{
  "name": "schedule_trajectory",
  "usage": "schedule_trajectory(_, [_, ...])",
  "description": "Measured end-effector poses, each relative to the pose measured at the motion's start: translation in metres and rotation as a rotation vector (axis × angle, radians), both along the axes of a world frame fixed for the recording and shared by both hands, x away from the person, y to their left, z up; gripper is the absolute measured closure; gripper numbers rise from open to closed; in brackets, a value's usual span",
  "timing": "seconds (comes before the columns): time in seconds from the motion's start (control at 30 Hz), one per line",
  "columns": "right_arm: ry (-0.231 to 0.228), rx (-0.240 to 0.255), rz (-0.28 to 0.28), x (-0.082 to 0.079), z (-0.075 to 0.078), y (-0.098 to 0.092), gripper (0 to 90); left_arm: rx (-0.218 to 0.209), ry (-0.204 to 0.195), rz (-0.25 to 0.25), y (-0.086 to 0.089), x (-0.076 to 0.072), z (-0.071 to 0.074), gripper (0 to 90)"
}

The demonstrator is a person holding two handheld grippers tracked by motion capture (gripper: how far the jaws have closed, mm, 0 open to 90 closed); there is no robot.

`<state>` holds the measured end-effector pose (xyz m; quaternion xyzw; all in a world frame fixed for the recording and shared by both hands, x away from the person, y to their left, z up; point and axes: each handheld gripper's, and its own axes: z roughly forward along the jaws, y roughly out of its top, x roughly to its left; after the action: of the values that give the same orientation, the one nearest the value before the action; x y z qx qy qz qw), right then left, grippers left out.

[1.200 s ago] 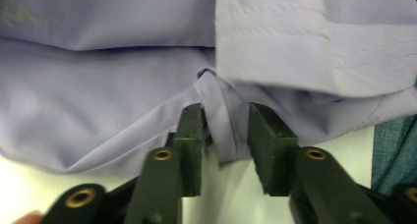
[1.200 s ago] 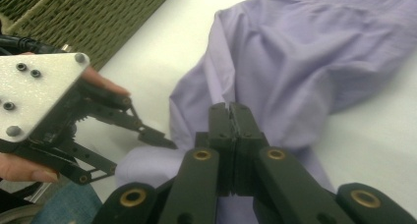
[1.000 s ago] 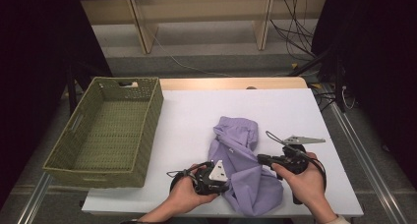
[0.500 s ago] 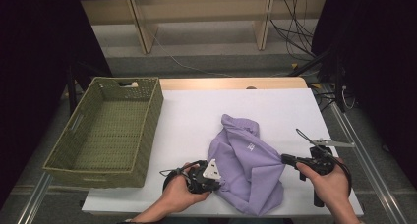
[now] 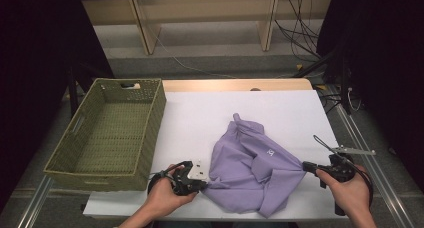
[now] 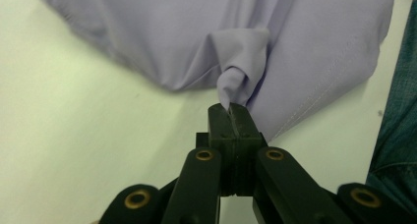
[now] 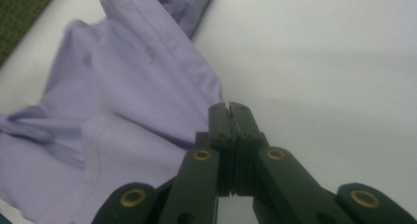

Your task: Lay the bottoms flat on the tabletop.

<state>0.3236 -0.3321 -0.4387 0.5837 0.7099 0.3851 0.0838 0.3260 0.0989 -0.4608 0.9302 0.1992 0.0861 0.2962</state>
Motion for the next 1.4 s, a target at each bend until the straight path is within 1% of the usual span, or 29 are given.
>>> schedule_trajectory(0.1, [0.011,-0.052,0.01,0.0,-0.002,0.001,89.9,-0.001,-0.003,0.021,0.01,0.0,0.001,89.4])
schedule_trajectory(0.17, [0.017,-0.093,0.015,0.0,-0.002,0.001,89.9,0.003,-0.014,0.034,0.015,0.0,0.002,89.4])
schedule_trajectory(0.3, [0.016,-0.157,0.006,-0.001,-0.002,-0.001,89.9,-0.014,-0.022,0.054,0.021,0.001,0.006,89.4])
schedule_trajectory(0.4, [0.037,-0.201,-0.007,-0.002,-0.002,-0.005,89.8,-0.014,-0.027,0.061,0.024,0.001,0.008,89.4])
schedule_trajectory(0.47, [0.046,-0.234,-0.016,-0.002,-0.003,-0.008,89.8,-0.022,-0.027,0.072,0.026,0.002,0.008,89.4])
schedule_trajectory(0.6, [0.062,-0.265,-0.054,-0.002,-0.003,-0.015,89.6,-0.026,-0.027,0.09,0.029,0.005,0.009,89.4])
schedule_trajectory(0.67, [0.05,-0.277,-0.06,-0.003,-0.003,-0.017,88.0,-0.025,-0.028,0.09,0.029,0.005,0.009,89.3])
schedule_trajectory(0.73, [0.02,-0.275,-0.07,-0.003,0.0,-0.015,84.4,-0.032,-0.032,0.091,0.028,0.005,0.009,89.3])
schedule_trajectory(0.8, [-0.03,-0.267,-0.031,-0.004,0.004,-0.01,82.7,-0.039,-0.036,0.091,0.027,0.004,0.01,89.0])
schedule_trajectory(0.83, [-0.05,-0.248,-0.002,-0.004,0.006,-0.005,81.2,-0.047,-0.036,0.091,0.026,0.004,0.01,88.9])
schedule_trajectory(0.87, [-0.066,-0.222,0.029,-0.004,0.007,0.0,79.4,-0.045,-0.038,0.085,0.026,0.004,0.011,88.9])
schedule_trajectory(0.9, [-0.074,-0.202,0.065,-0.003,0.008,0.006,77.3,-0.049,-0.039,0.083,0.025,0.004,0.011,88.9])
schedule_trajectory(0.93, [-0.077,-0.179,0.095,-0.002,0.007,0.014,75.3,-0.052,-0.039,0.084,0.023,0.004,0.011,88.9])
schedule_trajectory(1.0, [-0.066,-0.16,0.165,0.001,0.003,0.029,71.3,-0.05,-0.039,0.078,0.021,0.003,0.009,88.9])
schedule_trajectory(1.03, [-0.051,-0.154,0.191,0.003,0.0,0.035,68.7,-0.05,-0.036,0.076,0.02,0.003,0.009,88.8])
schedule_trajectory(1.1, [-0.036,-0.173,0.244,0.008,-0.007,0.046,62.0,-0.04,-0.034,0.067,0.019,0.003,0.008,88.8])
schedule_trajectory(1.13, [-0.011,-0.191,0.266,0.01,-0.011,0.052,60.3,-0.041,-0.031,0.069,0.019,0.003,0.008,88.8])
schedule_trajectory(1.2, [0.0,-0.235,0.277,0.013,-0.017,0.056,60.3,-0.042,-0.032,0.069,0.019,0.004,0.007,88.8])
schedule_trajectory(1.23, [0.018,-0.265,0.276,0.014,-0.02,0.058,61.6,-0.042,-0.029,0.07,0.019,0.003,0.006,88.8])
schedule_trajectory(1.27, [0.024,-0.295,0.283,0.015,-0.022,0.059,65.4,-0.039,-0.03,0.068,0.019,0.003,0.006,88.8])
schedule_trajectory(1.33, [0.031,-0.339,0.289,0.014,-0.022,0.057,75.0,-0.033,-0.031,0.063,0.018,0.003,0.006,88.8])
schedule_trajectory(1.4, [0.04,-0.349,0.288,0.011,-0.018,0.054,82.7,-0.028,-0.03,0.061,0.018,0.002,0.005,88.9])
